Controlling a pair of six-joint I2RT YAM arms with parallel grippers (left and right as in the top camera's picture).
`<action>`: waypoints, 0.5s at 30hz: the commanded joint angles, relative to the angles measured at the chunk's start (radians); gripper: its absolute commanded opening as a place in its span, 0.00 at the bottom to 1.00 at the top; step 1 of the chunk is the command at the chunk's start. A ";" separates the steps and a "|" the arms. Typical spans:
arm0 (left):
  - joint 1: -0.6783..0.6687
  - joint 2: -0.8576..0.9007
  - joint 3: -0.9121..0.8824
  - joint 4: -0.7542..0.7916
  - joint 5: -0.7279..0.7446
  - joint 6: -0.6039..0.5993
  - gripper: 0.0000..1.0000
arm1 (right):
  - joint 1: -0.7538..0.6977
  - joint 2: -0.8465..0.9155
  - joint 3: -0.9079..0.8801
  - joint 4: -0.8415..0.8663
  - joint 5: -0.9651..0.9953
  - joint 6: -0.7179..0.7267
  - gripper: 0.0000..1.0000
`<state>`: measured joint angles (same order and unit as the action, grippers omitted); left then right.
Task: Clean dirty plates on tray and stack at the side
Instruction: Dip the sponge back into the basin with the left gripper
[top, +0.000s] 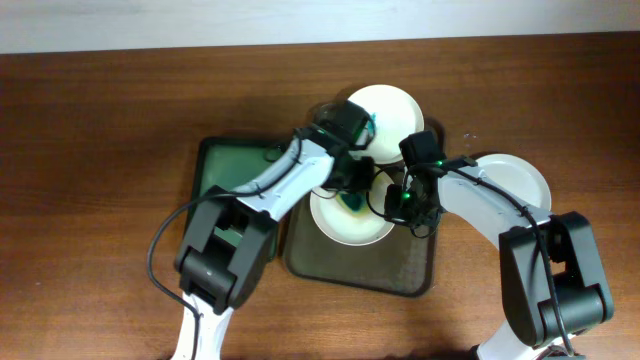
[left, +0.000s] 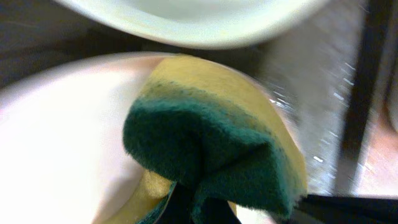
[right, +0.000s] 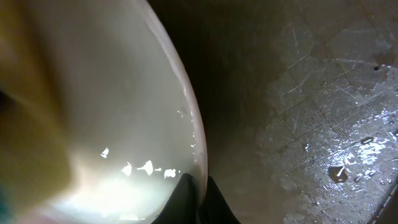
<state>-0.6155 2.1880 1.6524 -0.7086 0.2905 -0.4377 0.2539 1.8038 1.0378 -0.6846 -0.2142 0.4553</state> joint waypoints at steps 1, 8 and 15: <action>-0.098 0.010 0.002 0.020 0.086 0.026 0.00 | 0.001 0.031 -0.016 -0.016 0.069 -0.024 0.04; -0.023 0.007 0.037 -0.145 -0.274 0.051 0.00 | 0.001 0.031 -0.016 -0.018 0.069 -0.029 0.04; 0.262 -0.333 0.222 -0.624 -0.460 0.093 0.04 | 0.064 -0.365 0.009 -0.131 0.264 -0.140 0.04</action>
<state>-0.4225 2.0090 1.8435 -1.2701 -0.0303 -0.3714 0.2665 1.6024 1.0393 -0.7990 -0.1249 0.3431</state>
